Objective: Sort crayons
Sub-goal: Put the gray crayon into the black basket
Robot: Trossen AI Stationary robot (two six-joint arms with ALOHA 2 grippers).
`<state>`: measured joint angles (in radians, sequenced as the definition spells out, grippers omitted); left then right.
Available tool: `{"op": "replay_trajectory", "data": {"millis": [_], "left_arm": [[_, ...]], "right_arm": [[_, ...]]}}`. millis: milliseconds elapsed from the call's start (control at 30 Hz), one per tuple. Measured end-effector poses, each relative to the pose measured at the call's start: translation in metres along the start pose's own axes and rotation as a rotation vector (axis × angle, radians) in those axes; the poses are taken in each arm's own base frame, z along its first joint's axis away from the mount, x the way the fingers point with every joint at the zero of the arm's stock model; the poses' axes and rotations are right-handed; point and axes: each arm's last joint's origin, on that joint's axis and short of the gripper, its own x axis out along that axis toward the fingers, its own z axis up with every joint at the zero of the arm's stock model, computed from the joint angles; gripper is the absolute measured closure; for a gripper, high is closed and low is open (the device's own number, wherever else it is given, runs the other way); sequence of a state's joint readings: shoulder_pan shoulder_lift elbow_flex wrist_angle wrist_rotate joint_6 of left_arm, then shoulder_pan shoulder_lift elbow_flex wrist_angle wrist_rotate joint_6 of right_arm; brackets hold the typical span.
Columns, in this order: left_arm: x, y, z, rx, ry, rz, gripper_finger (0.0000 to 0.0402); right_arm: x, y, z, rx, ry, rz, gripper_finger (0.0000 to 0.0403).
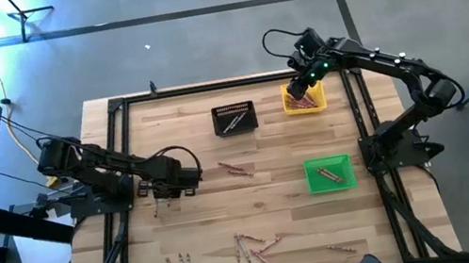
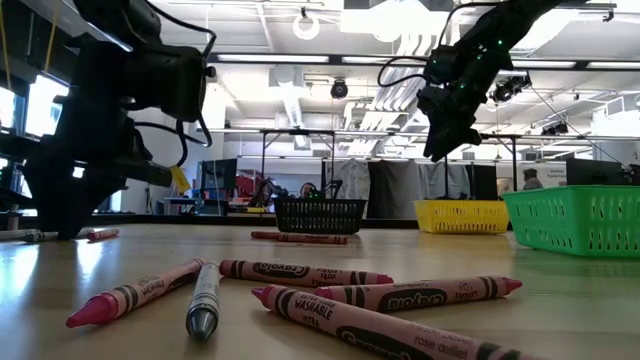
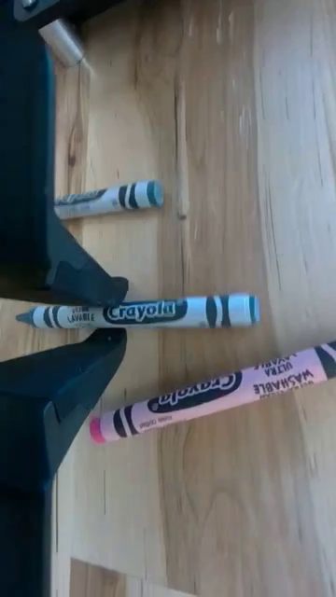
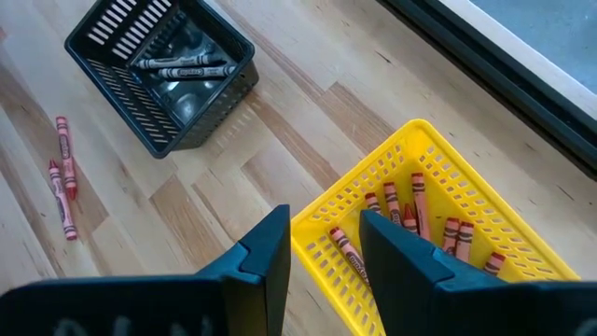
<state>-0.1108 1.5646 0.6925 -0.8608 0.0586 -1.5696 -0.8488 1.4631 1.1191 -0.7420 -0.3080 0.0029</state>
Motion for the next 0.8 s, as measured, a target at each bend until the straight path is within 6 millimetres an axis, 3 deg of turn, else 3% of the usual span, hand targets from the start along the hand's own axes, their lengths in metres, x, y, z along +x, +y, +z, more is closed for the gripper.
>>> {"op": "replay_trajectory", "data": {"millis": [133,333,800], "left_arm": [[-0.001,0.001,0.0,-0.027,0.003,0.014,0.0389],[-0.008,0.003,0.005,-0.049,0.009,0.014,0.0398],[-0.079,0.006,0.04,-0.135,-0.37,-0.307,0.0401]], "right_arm": [[0.0,0.0,0.0,0.001,0.001,0.0,0.0286],[0.0,0.0,0.0,0.0,-0.001,0.0,0.0286],[-0.002,0.001,-0.001,0.091,-0.002,0.004,0.0286]]}}
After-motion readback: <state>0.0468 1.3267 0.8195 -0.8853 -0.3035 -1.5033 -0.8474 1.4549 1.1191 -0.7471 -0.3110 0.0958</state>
